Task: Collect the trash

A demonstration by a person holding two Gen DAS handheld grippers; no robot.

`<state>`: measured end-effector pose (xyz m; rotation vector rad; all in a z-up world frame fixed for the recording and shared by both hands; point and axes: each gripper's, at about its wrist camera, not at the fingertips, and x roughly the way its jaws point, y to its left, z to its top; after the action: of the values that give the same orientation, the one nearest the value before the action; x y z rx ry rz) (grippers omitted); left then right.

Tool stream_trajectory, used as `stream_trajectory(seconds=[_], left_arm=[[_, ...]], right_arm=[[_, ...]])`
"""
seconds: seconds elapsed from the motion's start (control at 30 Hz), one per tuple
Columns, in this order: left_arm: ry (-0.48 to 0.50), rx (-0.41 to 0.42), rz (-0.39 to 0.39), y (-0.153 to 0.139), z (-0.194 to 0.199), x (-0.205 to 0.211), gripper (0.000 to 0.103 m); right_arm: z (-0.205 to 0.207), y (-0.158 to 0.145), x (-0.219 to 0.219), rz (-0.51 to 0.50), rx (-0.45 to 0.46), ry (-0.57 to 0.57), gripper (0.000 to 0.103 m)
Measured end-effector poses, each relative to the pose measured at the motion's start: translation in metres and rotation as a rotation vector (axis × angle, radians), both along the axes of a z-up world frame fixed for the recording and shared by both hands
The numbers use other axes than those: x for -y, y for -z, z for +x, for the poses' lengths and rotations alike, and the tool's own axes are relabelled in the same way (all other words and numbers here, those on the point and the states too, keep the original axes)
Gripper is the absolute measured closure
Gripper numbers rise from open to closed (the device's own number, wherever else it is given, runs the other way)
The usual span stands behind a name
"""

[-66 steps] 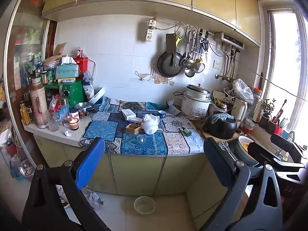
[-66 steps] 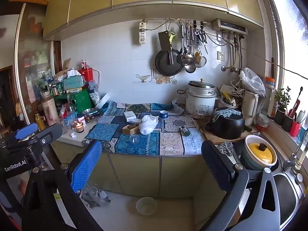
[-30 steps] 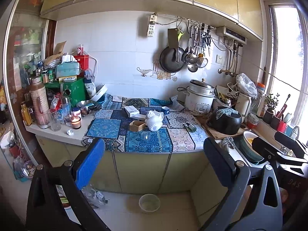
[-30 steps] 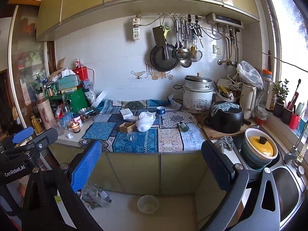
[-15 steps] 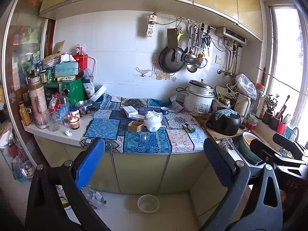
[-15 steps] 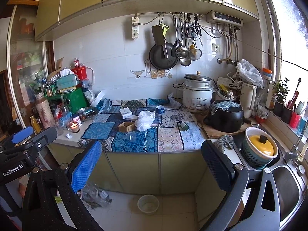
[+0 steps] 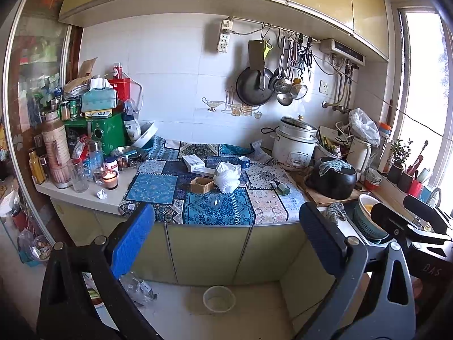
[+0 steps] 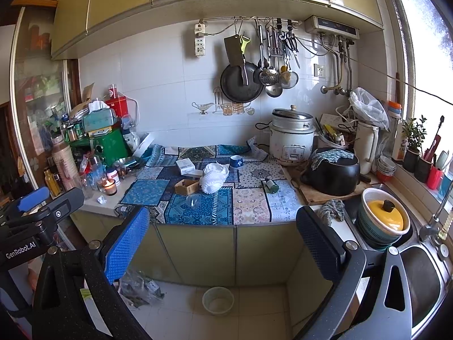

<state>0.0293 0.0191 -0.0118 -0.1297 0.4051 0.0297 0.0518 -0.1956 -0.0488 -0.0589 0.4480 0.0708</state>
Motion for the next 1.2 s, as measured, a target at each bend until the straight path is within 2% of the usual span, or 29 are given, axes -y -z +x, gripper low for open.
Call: stream_trajectory(seconds=[0.5,0.7,0.83,1.03,1.2], left_arm=[[0.021,-0.009,-0.009,0.005,0.007,-0.004,0.000],[0.035,-0.042,-0.029,0.013,0.014,-0.017,0.000],[0.021,-0.063,-0.012,0.021,0.023,-0.024,0.000],[-0.005,-0.106,-0.015,0.036,0.054,-0.033,0.000],[-0.030,-0.154,-0.021,0.054,0.104,-0.032,0.000]], right_arm=[[0.005,0.002,-0.004,-0.005,-0.014,0.019,0.000],[0.012,0.010,-0.008,0.009,-0.041,0.041,0.000],[0.017,0.015,-0.011,0.016,-0.053,0.055,0.000],[0.046,0.025,-0.005,0.020,-0.094,0.051,0.000],[0.085,0.038,0.009,0.020,-0.119,0.048,0.000]])
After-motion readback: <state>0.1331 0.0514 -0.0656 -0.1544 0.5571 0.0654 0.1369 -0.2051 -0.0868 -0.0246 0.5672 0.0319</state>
